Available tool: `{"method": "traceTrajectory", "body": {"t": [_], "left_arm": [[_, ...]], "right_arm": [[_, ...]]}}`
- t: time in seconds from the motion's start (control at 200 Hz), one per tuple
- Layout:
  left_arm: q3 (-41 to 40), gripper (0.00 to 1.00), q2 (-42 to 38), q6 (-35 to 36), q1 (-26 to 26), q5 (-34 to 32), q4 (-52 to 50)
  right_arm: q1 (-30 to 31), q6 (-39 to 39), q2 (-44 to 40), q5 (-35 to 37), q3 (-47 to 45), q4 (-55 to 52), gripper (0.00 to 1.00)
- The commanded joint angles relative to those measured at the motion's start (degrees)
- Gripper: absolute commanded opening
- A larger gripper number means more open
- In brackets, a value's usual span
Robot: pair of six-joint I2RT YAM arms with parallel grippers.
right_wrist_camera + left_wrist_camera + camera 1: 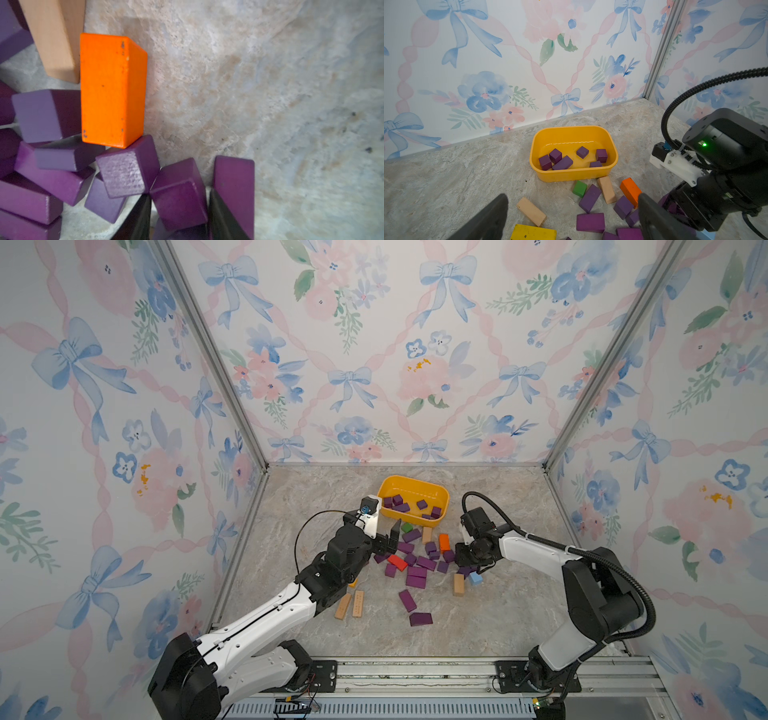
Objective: Pick purple bricks into the storage bin
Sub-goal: Pick up the building block from the center of the board.
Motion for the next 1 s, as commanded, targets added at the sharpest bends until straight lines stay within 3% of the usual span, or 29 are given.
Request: {"method": "traceTrajectory", "body": {"t": [0.0, 0.52, 0.995], "left_arm": [[-0.91, 0.98, -0.07, -1.00, -0.32, 0.13, 0.91], [-1.44, 0.98, -0.44, -0.49, -0.19, -1.06, 0.83], [-3.48, 0.98, -0.04, 0.97, -0.24, -0.92, 0.87]], "right_arm": [[-0.50, -0.25, 2.42, 1.01, 1.94, 0.26, 0.43], [-1.18, 0.44, -0.71, 1.37, 2.68, -0.94, 0.26], [-1.22, 0.90, -5.34, 0.27, 7.43, -4.71, 0.25]]}}
